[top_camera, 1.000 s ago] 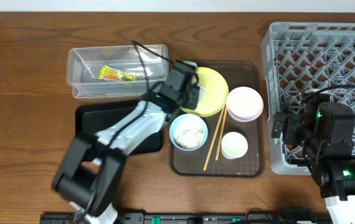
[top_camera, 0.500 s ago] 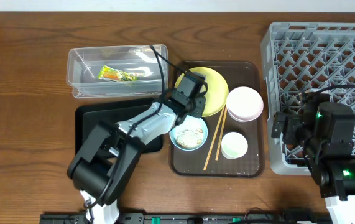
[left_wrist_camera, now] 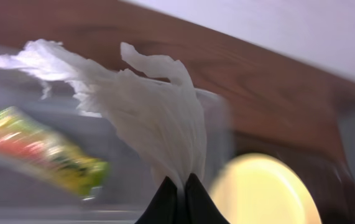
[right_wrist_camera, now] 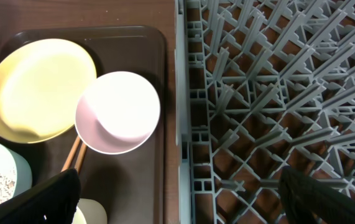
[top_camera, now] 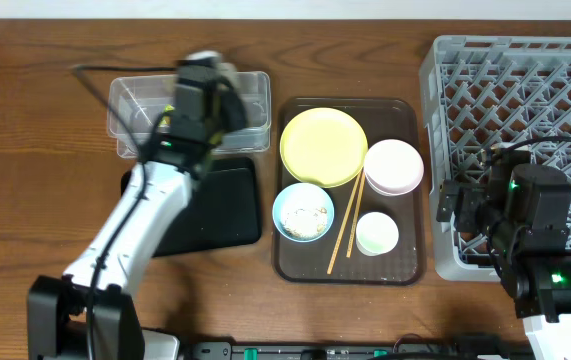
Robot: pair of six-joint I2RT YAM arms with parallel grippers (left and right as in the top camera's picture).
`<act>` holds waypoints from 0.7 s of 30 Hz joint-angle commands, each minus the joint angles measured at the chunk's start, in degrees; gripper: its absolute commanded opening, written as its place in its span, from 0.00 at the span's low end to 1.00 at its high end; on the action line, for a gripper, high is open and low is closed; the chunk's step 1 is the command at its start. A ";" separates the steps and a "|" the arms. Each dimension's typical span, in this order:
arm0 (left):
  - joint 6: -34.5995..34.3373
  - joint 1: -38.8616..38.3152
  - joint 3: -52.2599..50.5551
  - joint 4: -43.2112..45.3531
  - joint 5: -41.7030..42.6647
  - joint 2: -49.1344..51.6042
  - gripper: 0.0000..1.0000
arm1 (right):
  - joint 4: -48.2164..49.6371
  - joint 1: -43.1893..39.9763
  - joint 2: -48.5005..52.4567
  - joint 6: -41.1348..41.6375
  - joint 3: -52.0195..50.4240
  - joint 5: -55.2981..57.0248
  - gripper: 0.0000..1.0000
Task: Sort waste into correct bins and load items into the dishwasher rack
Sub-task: 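Carry the tissue with the left gripper and release it into the clear container, then grasp the rim of the light-blue rice bowl with the left gripper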
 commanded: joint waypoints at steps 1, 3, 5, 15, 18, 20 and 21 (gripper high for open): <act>-11.06 4.24 0.48 -0.52 -0.37 2.82 0.13 | -0.11 0.48 -0.24 0.44 0.94 -0.04 0.99; -13.00 5.97 0.48 -0.48 -0.37 4.68 0.25 | -0.09 0.48 -0.24 0.44 0.94 -0.04 0.99; -13.29 6.80 0.48 -0.52 -0.35 6.45 0.27 | -0.09 0.48 -0.24 0.44 0.94 -0.04 0.99; -9.38 5.88 0.61 -4.24 8.96 0.15 0.41 | -0.07 0.48 -0.24 0.44 0.94 -0.04 0.99; -7.78 2.25 0.61 -12.24 8.68 -3.89 0.38 | -0.04 0.48 -0.24 0.44 0.92 -0.04 0.99; -5.68 -1.49 0.61 -16.98 8.24 -5.29 0.38 | -0.04 0.48 -0.24 0.44 0.92 -0.04 0.99; -4.63 -3.65 0.61 -18.91 7.74 -5.49 0.38 | -0.07 0.48 -0.24 0.44 0.94 -0.04 0.99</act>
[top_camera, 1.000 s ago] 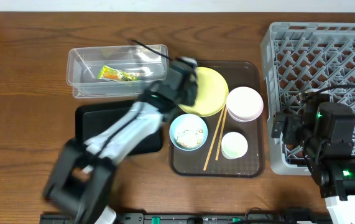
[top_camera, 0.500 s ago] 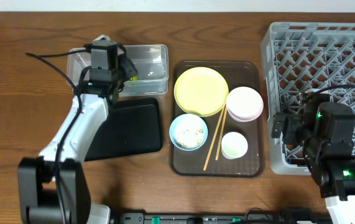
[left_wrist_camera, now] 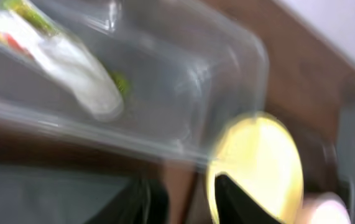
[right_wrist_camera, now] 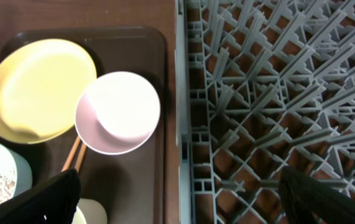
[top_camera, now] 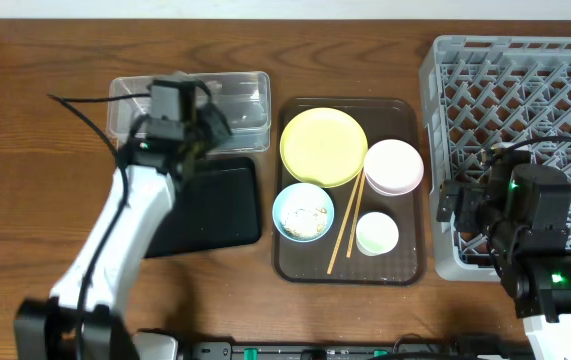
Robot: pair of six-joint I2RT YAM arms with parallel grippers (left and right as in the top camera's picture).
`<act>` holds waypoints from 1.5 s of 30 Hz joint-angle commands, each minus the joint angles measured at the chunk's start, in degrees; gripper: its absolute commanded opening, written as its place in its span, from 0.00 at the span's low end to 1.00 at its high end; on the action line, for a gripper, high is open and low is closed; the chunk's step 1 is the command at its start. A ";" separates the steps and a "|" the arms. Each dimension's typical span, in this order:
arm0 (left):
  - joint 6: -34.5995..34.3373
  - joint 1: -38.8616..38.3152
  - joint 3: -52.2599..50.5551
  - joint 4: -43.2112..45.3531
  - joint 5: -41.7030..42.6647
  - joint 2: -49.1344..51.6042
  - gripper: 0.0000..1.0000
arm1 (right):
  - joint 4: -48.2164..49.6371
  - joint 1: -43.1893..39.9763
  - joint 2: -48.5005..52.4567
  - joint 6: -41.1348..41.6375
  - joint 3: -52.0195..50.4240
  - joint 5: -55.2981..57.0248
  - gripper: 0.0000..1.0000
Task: Sort waste into correct bins and load items into the dishwasher rack
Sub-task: 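Grasp the rim of the light-blue rice bowl with the left gripper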
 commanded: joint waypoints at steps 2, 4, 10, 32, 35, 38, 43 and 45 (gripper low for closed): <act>5.46 -9.68 0.50 -5.90 -0.33 -0.79 0.39 | -0.09 0.48 -0.24 0.44 0.85 -0.07 0.99; 7.45 -14.60 0.44 -7.08 -1.68 0.00 0.39 | -0.09 0.48 -0.24 0.44 0.85 -0.04 0.99; 7.82 -27.65 0.44 -5.99 -9.73 3.91 0.40 | -0.17 0.48 -0.24 0.44 0.85 -0.04 0.99; 7.21 -38.12 0.44 -2.03 -10.25 20.85 0.19 | -0.63 0.48 -0.24 0.44 0.85 -0.04 0.99; 7.21 -38.12 0.44 -2.47 -10.23 20.83 0.11 | -0.70 0.48 -0.24 0.44 0.85 -0.04 0.99; 7.17 -38.12 0.44 -3.15 -9.94 20.44 0.06 | -0.70 0.48 -0.24 0.44 0.85 -0.04 0.99; 7.23 -37.94 0.46 -4.26 -6.80 16.31 0.06 | -0.72 0.48 -0.24 0.44 0.85 -0.04 0.99; 7.28 -37.66 0.46 -5.03 -6.80 13.62 0.06 | -0.72 0.48 -0.24 0.44 0.85 -0.04 0.99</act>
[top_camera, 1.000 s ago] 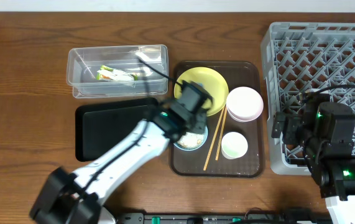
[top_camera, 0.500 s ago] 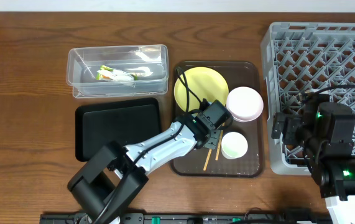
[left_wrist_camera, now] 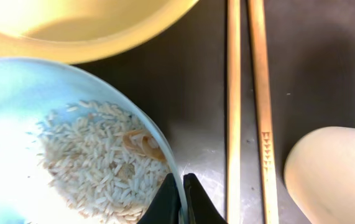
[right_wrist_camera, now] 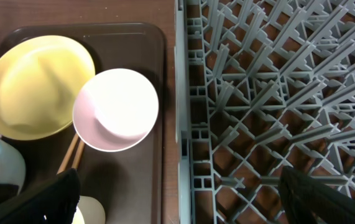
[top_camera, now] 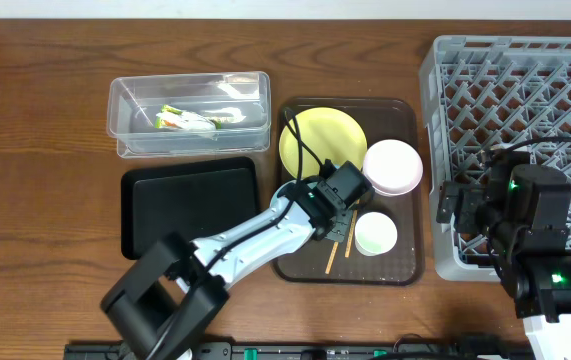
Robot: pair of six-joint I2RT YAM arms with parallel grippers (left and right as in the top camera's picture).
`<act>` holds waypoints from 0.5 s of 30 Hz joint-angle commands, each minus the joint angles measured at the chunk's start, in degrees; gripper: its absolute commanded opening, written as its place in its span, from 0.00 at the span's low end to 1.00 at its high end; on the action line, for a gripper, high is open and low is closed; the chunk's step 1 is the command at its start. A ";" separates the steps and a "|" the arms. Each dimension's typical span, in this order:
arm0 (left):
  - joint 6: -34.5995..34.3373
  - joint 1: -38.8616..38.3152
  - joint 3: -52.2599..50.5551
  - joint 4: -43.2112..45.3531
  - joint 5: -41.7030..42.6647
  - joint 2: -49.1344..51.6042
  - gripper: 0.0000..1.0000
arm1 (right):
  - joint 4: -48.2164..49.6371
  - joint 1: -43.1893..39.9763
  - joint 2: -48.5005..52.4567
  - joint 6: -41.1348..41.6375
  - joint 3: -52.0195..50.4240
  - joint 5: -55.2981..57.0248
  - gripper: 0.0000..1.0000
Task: Sort waste into correct bins and load items into the dishwasher rack
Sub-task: 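Grasp the rim of the light-blue rice bowl with the left gripper, then move the blue bowl over the black tray and tip the rice out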
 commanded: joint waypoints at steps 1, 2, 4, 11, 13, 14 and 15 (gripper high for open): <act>-0.22 0.90 0.11 -1.31 2.67 -5.07 0.06 | -0.04 0.48 -0.24 0.44 0.85 -0.02 0.99; -0.22 1.44 0.11 -1.81 2.69 -6.51 0.06 | -0.04 0.48 -0.24 0.44 0.85 -0.02 0.99; 0.00 3.54 0.11 -3.43 2.91 -9.86 0.06 | -0.04 0.48 -0.24 0.44 0.85 -0.02 0.99; 2.54 17.94 0.09 -10.80 14.14 -16.79 0.06 | -0.02 0.48 -0.24 0.44 0.85 -0.02 0.99; 6.43 22.84 0.07 -12.09 20.87 -16.81 0.06 | -0.04 0.48 -0.24 0.44 0.85 -0.02 0.99; 9.07 26.05 -0.17 -12.48 25.64 -16.63 0.06 | -0.02 0.48 -0.24 0.44 0.85 -0.02 0.99; 11.50 28.85 -0.63 -12.55 30.12 -16.48 0.06 | -0.02 0.48 -0.24 0.44 0.85 -0.02 0.99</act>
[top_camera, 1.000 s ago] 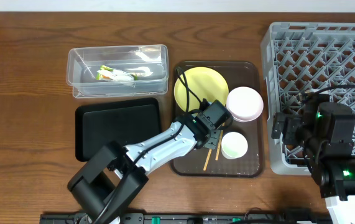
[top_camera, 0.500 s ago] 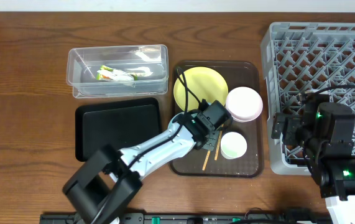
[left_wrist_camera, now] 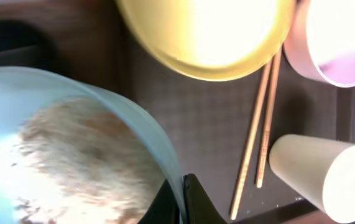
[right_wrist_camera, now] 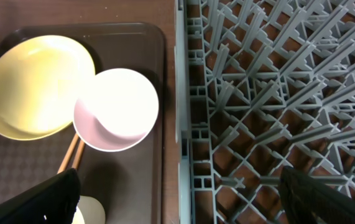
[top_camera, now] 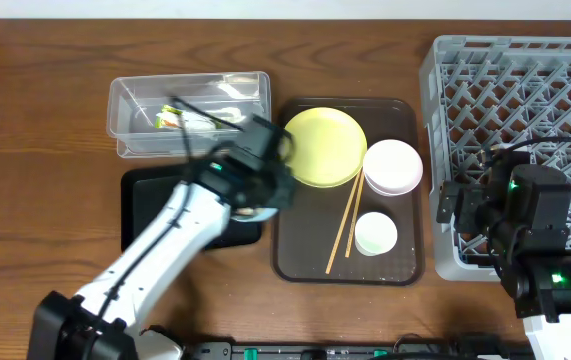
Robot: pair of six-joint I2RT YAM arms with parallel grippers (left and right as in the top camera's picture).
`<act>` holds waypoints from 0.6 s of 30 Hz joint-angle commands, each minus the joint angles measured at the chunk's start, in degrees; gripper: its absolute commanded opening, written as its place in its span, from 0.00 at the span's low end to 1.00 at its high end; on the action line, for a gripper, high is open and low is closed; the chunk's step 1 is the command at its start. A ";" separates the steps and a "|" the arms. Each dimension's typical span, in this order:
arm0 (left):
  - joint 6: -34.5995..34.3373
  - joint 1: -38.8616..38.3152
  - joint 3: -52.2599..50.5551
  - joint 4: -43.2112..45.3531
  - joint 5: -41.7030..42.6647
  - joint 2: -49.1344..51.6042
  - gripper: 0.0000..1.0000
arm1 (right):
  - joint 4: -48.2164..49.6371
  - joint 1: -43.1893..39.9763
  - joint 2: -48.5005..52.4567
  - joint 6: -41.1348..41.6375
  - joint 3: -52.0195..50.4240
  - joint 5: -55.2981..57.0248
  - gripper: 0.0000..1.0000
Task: Sort waste into correct bins and load items into the dishwasher rack
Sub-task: 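Move the blue bowl over the black tray and tip the rice out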
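My left gripper (left_wrist_camera: 180,198) is shut on the rim of the light blue bowl (left_wrist_camera: 71,149) holding rice scraps. It holds the bowl over the seam between the black tray (top_camera: 155,225) and the brown tray (top_camera: 300,262). In the overhead view my left arm hides most of the bowl. On the brown tray lie a yellow plate (top_camera: 323,146), a pink bowl (top_camera: 394,166), chopsticks (top_camera: 345,222) and a pale cup (top_camera: 376,233). My right gripper (right_wrist_camera: 178,199) stands open over the left edge of the grey dishwasher rack (top_camera: 525,90), holding nothing.
A clear plastic bin (top_camera: 190,115) behind the black tray holds a white napkin and a green wrapper. The wooden table (top_camera: 35,180) spreads to the left. The rack fills the right side.
The blue bowl was resting on the brown tray with my left gripper shut on its rim. It now hangs further left, at the black tray's edge. The right arm has not moved.
My left gripper held a white napkin over the clear bin. Then it was open there, with the napkin lying in the bin beside the wrapper. Later it was shut on the blue bowl's rim on the brown tray, and now the bowl is off that tray.
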 commanded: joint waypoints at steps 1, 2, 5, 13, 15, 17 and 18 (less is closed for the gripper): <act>9.53 8.52 -1.14 -0.52 18.58 0.17 0.06 | -0.02 0.48 -0.24 0.44 0.85 -0.02 0.99; 11.91 11.45 -1.75 -0.57 23.50 0.42 0.06 | -0.02 0.48 -0.24 0.44 0.85 -0.02 0.99; 16.04 20.26 -4.22 -0.57 36.59 1.25 0.06 | -0.02 0.48 -0.24 0.44 0.85 -0.02 0.99; 19.54 37.51 -9.25 -0.79 62.75 7.72 0.06 | -0.02 0.48 -0.24 0.44 0.85 -0.02 0.99; 19.43 39.67 -9.73 -0.79 67.14 10.12 0.06 | -0.02 0.48 -0.24 0.44 0.85 -0.02 0.99; 18.62 41.16 -9.90 -1.46 70.64 12.79 0.06 | -0.07 0.48 -0.24 0.44 0.85 -0.02 0.99; 18.60 41.62 -9.90 -1.68 72.26 13.94 0.06 | -0.09 0.48 -0.24 0.44 0.85 -0.02 0.99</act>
